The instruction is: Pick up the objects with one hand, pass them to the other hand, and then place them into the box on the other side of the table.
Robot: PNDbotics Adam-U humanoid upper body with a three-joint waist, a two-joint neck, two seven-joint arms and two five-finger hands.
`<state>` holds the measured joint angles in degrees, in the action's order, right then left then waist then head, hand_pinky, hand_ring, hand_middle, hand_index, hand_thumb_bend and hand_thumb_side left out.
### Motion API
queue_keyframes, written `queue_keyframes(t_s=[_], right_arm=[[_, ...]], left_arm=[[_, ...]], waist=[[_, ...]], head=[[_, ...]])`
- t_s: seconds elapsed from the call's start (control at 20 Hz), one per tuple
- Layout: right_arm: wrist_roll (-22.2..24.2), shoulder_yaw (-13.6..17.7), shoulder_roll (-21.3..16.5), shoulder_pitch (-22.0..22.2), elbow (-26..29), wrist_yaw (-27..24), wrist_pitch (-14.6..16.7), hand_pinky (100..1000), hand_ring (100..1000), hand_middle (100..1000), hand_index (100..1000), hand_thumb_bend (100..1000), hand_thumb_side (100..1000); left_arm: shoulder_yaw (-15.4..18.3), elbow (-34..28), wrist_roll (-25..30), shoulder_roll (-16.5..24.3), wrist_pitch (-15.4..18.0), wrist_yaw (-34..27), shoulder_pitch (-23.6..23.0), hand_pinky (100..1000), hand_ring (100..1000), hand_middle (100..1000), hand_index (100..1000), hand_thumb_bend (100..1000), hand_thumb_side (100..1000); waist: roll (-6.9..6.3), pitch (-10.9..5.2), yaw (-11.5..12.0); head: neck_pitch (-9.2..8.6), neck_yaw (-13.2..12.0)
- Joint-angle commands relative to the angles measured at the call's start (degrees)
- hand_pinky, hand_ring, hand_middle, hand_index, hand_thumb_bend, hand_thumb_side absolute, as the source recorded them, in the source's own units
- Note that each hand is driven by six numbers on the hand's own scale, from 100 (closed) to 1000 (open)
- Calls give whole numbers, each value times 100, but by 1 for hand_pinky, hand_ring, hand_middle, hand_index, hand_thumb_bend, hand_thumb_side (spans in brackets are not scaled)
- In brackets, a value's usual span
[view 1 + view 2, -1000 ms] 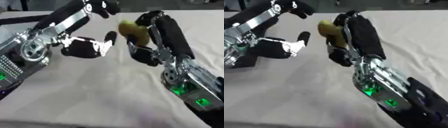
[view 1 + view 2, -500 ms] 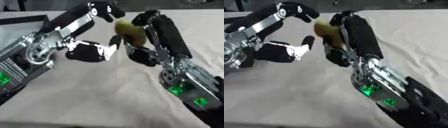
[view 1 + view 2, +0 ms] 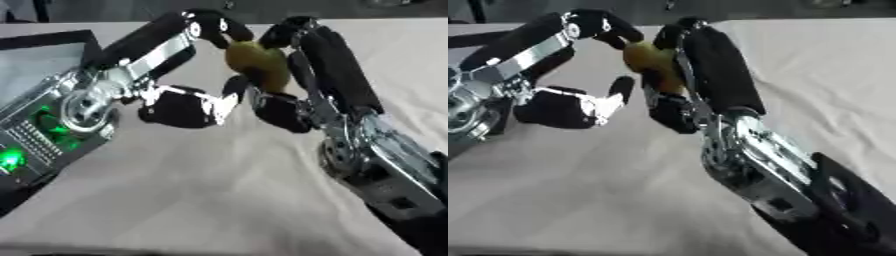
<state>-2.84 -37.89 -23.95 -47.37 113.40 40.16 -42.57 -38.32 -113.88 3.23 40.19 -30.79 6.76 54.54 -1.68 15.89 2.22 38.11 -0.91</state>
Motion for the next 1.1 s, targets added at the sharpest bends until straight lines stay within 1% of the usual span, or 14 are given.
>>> queue_keyframes(t_s=[0.05, 0.35, 0.55, 0.8, 1.1], right_arm=[[13, 56, -19, -110, 119, 72, 83, 748, 720, 563, 527, 100, 100], [-20, 43, -77, -27, 119, 145, 163, 753, 720, 562, 530, 100, 100], [-49, 35, -113, 33, 119, 256, 251, 755, 719, 562, 530, 100, 100], [-138, 44, -114, 33, 119, 348, 377, 757, 717, 558, 529, 100, 100], [-168, 48, -99, 12, 119, 570, 571, 762, 717, 556, 530, 100, 100]], left_arm=[[93, -71, -128, 15, 9, 215, 127, 1000, 856, 841, 881, 100, 175], [119, -71, -328, 18, 159, 545, 127, 1000, 859, 843, 881, 100, 159], [108, -71, -415, 33, 162, 595, 80, 1000, 852, 834, 871, 100, 172], [41, -71, -288, 57, -35, 517, 17, 1000, 846, 815, 841, 100, 207], [-6, -71, 1, 81, -290, 492, -27, 1000, 845, 809, 839, 100, 227]], waist=[[-54, -152, -1], [-51, -156, -4], [-50, -156, -14], [-59, -150, -28], [-68, -149, -35]], head=[[-84, -46], [-113, -69], [-114, -75], [-110, -83], [-102, -92]])
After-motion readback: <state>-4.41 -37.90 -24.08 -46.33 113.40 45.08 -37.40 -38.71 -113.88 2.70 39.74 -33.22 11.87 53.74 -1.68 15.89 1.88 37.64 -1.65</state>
